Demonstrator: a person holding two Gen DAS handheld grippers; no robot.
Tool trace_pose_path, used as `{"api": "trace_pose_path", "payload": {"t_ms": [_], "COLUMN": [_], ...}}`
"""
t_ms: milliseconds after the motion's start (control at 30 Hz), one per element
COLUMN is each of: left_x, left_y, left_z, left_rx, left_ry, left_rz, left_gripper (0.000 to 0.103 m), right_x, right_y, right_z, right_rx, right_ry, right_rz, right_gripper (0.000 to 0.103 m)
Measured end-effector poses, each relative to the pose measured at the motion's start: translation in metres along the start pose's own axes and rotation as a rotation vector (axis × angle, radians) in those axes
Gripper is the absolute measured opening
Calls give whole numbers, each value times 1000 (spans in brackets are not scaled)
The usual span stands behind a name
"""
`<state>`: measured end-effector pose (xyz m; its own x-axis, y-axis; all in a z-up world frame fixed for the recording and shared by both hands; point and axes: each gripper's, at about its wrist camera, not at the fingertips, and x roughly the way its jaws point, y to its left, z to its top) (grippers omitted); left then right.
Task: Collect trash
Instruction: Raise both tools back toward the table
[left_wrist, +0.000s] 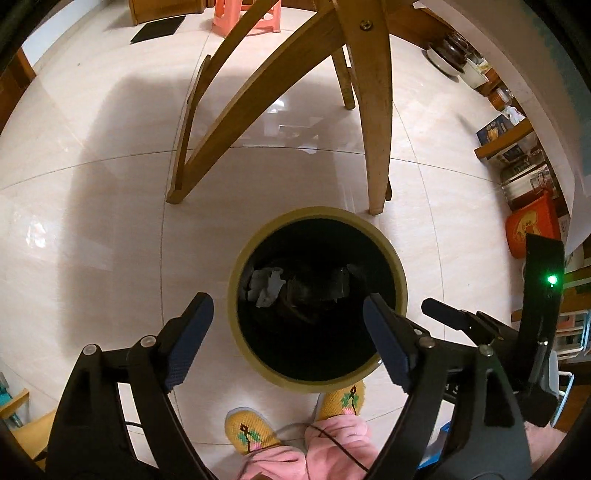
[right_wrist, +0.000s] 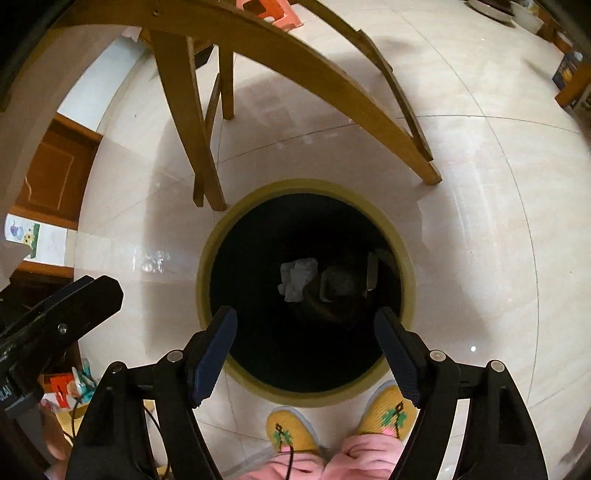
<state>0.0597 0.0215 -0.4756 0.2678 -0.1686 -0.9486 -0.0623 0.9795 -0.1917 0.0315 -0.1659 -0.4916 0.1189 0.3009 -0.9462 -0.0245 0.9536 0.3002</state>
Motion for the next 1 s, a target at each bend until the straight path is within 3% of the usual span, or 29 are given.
{"api": "trace_pose_path", "payload": {"t_ms": [200,400,733,1000], "left_x": [-57,-156,-357,-471], "left_y": [-13,-32,-53,-51], "left_z": [0,0,30,49], "left_rx": [10,44,107,106], "left_ry": [-16,-30,-187,-305], "left_rz": [-15,-34,-56,-74], "left_gripper": [81,81,81,81], "right_x": [-75,-193,-406,-518], "right_y": [20,54,117,152], "right_z": [-9,-12,-2,3], "right_rx": [15,-28,-89,-117], "right_ry": [-34,-85,-253,-424], "right_rz": [8,6,-15,-34], "right_gripper": [78,78,78,78]}}
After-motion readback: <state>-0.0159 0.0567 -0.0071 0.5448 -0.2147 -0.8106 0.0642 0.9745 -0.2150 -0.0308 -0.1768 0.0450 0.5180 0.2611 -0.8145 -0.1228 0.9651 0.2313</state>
